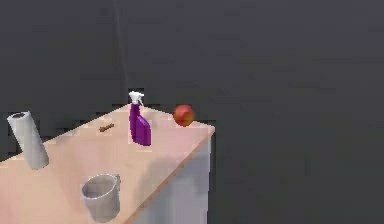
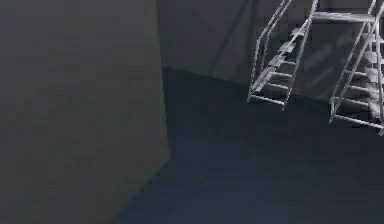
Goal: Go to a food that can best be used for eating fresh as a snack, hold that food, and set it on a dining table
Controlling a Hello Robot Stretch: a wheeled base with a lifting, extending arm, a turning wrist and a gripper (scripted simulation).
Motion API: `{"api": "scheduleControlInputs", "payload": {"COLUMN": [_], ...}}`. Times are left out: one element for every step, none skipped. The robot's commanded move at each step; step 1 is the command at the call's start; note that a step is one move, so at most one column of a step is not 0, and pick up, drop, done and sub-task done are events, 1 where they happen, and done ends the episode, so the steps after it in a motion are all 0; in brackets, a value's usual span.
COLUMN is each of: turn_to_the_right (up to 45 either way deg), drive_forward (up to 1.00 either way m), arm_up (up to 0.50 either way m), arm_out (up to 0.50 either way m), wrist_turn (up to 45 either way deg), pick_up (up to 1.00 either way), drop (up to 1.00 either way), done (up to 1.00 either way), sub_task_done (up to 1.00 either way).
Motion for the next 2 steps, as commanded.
{"api": "scheduleControlInputs", "payload": {"turn_to_the_right": [15.0,0.0], "drive_forward": [0.0,0.6], "arm_up": [0.0,0.0], "arm_out": [0.0,0.0], "wrist_turn": [0.0,0.0], "pick_up": [0.0,0.0], "drop": [0.0,0.0], "done": [0.0,0.0], "sub_task_done": [0.0,0.0]}}
